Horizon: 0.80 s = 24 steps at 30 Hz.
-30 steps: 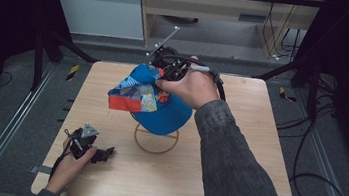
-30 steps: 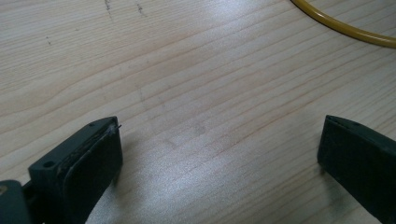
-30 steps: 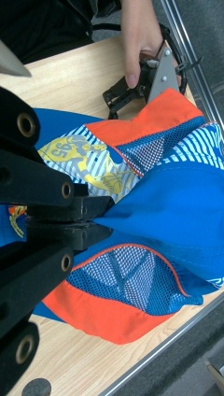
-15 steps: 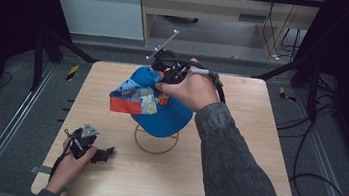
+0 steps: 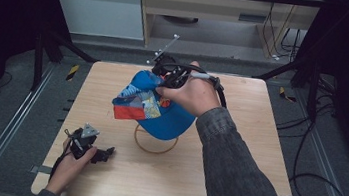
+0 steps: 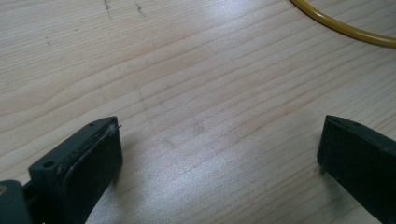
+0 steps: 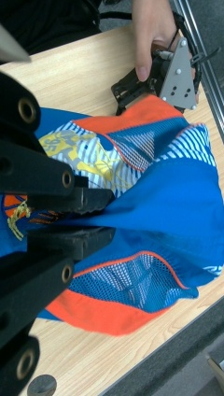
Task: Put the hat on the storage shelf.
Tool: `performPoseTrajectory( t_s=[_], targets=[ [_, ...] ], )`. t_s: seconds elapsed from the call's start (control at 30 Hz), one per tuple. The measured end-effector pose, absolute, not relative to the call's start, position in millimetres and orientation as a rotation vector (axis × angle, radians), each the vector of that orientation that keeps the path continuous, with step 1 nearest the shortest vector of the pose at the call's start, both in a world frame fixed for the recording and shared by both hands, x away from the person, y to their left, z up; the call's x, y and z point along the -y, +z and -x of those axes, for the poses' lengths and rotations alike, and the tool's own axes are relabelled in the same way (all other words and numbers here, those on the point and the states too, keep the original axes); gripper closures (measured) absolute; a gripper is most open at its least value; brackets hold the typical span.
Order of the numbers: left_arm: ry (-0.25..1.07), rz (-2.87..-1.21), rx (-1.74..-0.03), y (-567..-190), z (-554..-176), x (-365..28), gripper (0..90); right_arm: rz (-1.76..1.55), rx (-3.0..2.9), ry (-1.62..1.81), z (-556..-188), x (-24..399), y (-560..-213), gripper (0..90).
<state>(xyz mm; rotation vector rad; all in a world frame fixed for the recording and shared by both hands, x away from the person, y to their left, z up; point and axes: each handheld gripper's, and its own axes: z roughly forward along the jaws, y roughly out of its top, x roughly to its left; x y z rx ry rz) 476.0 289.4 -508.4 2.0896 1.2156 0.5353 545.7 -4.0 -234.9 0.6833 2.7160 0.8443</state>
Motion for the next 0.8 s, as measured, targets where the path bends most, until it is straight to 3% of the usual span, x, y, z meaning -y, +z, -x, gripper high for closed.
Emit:
performPoseTrajectory(
  t_s=[0.27,0.5,0.8],
  targets=[
    [0.535,-2.089,-1.216,-508.5,-476.0,-289.3,0.0,-0.687,-2.696,0.844,-543.8,6.0,-235.1,73.9],
    [0.535,-2.089,-1.216,-508.5,-476.0,-289.3,0.0,-0.705,-2.659,0.845,-542.1,9.5,-233.6,54.3],
    [0.535,-2.087,-1.217,-508.5,-476.0,-289.3,0.0,-0.719,-2.639,0.835,-541.6,11.8,-234.4,37.2]
  ],
)
